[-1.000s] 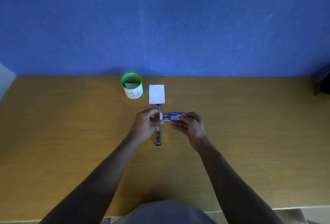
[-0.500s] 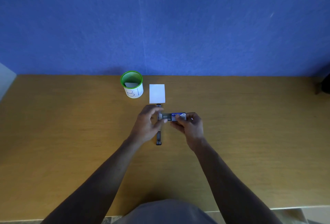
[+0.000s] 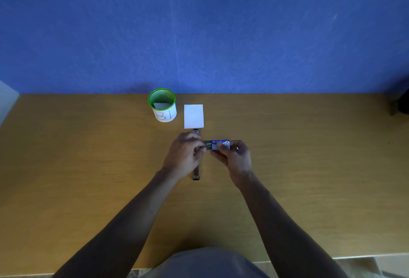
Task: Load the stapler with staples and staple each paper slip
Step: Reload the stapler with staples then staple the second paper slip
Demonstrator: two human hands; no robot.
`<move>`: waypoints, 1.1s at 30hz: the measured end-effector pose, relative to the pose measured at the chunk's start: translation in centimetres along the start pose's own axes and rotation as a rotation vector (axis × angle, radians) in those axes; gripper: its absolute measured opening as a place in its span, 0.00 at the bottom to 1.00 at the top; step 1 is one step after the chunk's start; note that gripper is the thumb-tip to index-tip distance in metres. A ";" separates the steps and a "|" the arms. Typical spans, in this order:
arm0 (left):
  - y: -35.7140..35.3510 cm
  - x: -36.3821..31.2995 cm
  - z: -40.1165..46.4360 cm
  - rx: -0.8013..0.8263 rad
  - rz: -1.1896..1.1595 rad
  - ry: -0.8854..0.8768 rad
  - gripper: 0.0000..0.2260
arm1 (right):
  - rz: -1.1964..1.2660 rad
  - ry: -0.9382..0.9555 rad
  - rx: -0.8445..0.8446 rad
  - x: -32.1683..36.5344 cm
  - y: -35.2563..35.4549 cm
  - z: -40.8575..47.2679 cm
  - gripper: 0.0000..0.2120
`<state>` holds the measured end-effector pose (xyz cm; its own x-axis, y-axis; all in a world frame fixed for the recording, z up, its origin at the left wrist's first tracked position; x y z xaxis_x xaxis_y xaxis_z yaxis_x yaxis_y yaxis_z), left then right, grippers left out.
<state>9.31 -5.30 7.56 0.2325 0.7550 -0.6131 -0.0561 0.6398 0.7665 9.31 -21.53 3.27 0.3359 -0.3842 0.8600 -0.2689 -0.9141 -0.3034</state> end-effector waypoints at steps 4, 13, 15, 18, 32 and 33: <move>0.0 0.0 0.0 -0.007 -0.014 0.022 0.03 | 0.005 -0.011 0.001 -0.2 -0.1 0.0 0.09; 0.0 -1.0 1.0 -0.023 0.019 0.022 0.02 | 0.002 0.000 0.013 -0.1 -0.4 0.0 0.09; -0.1 -1.0 1.1 -0.028 0.025 0.033 0.02 | 0.005 0.003 0.011 -0.1 -0.4 0.0 0.09; -0.3 -0.9 1.2 -0.049 -0.009 0.096 0.03 | 0.000 0.007 0.015 -0.1 -0.4 0.0 0.10; -1.0 -0.2 1.4 -0.096 -0.250 0.345 0.05 | -0.014 -0.003 0.006 -0.4 0.1 0.2 0.10; -1.1 0.0 1.4 -0.095 -0.266 0.359 0.04 | -0.010 -0.006 0.002 -0.5 0.1 0.3 0.11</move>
<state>10.70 -6.20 7.04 -0.0997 0.5541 -0.8265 -0.1325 0.8158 0.5629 9.36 -21.50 2.69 0.3441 -0.3758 0.8604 -0.2635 -0.9182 -0.2956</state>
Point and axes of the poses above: each hand's wrist, its own z-axis towards the middle knuckle, its own y-axis out of the back of the hand, x = y × z, the point moved 5 cm from there along z, towards the middle knuckle, and after that the axes turned 3 degrees about y, right-handed, at the moved point
